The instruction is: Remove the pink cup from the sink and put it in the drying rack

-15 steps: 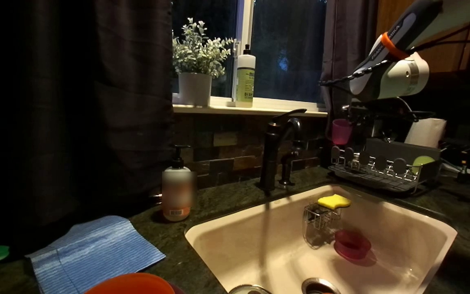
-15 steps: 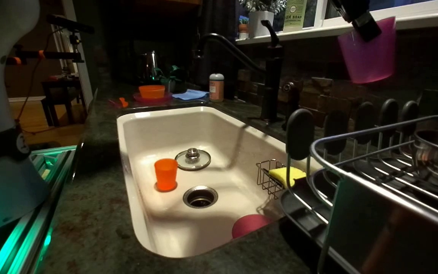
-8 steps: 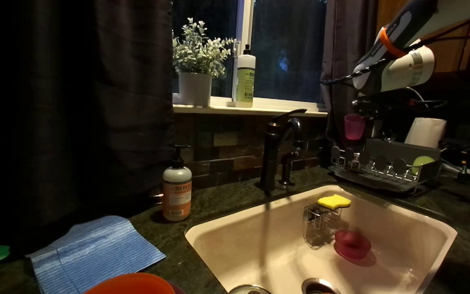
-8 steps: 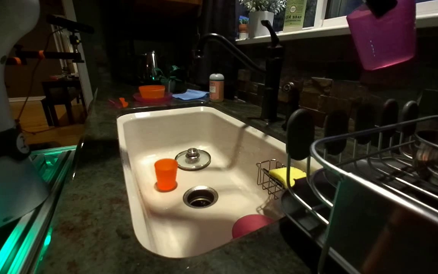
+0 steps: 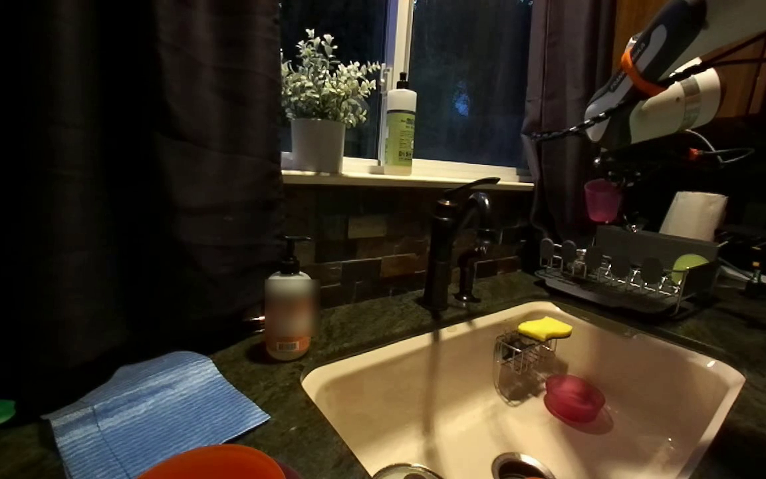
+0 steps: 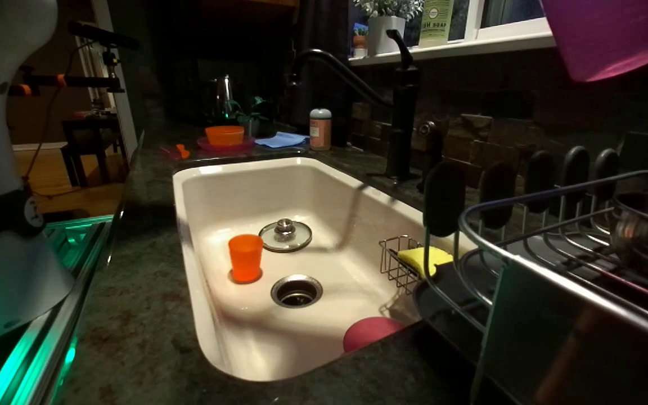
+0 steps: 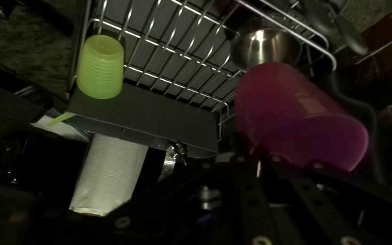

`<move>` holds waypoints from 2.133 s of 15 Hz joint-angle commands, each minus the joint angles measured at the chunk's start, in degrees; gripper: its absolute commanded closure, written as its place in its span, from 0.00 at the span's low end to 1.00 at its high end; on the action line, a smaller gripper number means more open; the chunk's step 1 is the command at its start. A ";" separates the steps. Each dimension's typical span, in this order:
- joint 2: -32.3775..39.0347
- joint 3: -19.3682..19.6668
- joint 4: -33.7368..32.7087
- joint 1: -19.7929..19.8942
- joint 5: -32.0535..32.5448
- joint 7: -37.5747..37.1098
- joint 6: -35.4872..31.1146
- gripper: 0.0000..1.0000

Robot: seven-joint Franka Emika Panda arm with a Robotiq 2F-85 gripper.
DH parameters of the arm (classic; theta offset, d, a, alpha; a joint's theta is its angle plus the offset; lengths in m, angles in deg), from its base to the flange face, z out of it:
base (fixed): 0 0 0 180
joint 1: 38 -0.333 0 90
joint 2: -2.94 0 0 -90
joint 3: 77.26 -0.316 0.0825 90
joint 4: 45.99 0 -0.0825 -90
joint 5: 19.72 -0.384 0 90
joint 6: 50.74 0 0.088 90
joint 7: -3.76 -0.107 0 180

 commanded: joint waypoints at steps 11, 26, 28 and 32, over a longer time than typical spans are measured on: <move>-1.44 0.08 0.26 7.82 -0.84 5.01 7.73 0.99; -10.32 -11.41 -0.96 19.95 0.19 6.07 5.76 0.99; -10.83 -12.63 -1.10 21.08 0.43 5.96 5.69 0.96; -11.51 -14.93 -1.77 23.41 0.91 5.33 6.30 0.56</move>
